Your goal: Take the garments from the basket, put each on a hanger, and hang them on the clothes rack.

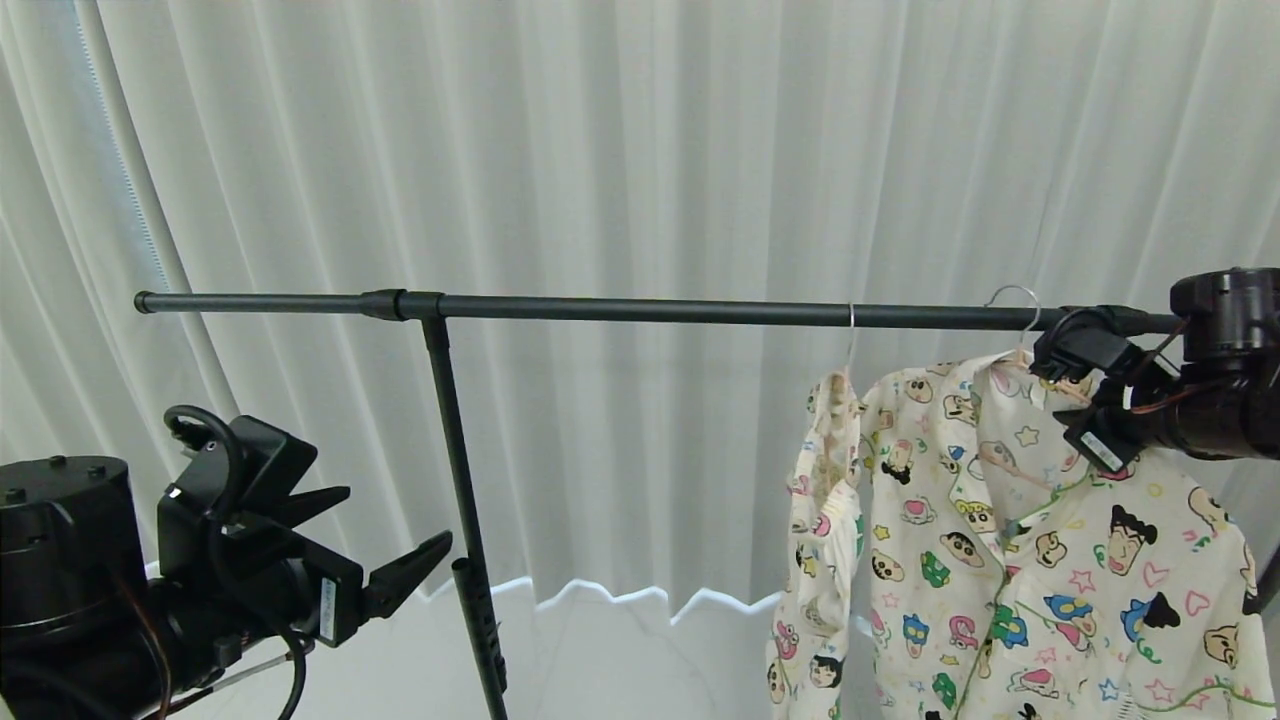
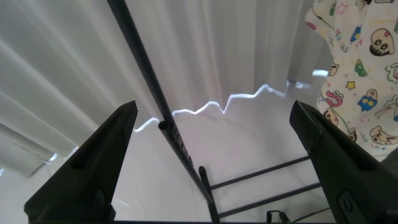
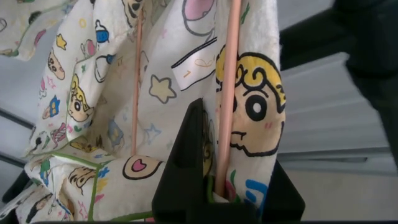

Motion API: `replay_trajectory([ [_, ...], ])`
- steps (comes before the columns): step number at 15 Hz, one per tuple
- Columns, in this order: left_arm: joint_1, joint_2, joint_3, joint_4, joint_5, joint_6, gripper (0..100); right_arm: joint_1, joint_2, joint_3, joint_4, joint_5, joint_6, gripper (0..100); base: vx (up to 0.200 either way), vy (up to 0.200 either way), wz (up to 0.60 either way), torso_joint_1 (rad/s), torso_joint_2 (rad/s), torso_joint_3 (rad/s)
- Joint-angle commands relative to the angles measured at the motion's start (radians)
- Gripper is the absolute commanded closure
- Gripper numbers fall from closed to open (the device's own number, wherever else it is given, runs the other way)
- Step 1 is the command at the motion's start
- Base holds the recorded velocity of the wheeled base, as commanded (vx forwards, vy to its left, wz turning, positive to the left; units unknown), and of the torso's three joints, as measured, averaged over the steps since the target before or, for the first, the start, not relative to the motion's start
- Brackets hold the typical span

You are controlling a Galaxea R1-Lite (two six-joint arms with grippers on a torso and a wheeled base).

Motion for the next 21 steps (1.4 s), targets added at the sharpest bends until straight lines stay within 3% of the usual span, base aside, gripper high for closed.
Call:
replay_trajectory([
  [1,-0.011,-0.001,0.002,0.000,0.001,0.000,0,0.000,0.056,-0.034,-0.007,0.001,0.000,100,0.000,0.000,0.00,0.000,0.00,0.000],
  [14,-0.017,0.002,0.030,-0.001,0.001,-0.004,0,0.040,0.089,-0.063,-0.007,-0.020,0.005,100,0.000,0.000,0.00,0.000,0.00,0.000],
  [17,-0.017,0.002,0.030,-0.001,0.001,-0.007,0,0.046,0.080,-0.062,-0.009,-0.019,0.041,100,0.000,0.000,0.00,0.000,0.00,0.000],
  [18,-0.017,0.002,0.030,-0.001,0.001,-0.007,0,0.048,0.080,-0.062,-0.009,-0.019,0.046,0,0.000,0.000,0.00,0.000,0.00,0.000],
  [21,-0.009,0.001,0.027,-0.001,0.001,-0.007,0,0.074,0.048,-0.056,-0.015,-0.019,0.083,0,0.000,0.000,0.00,0.000,0.00,0.000],
])
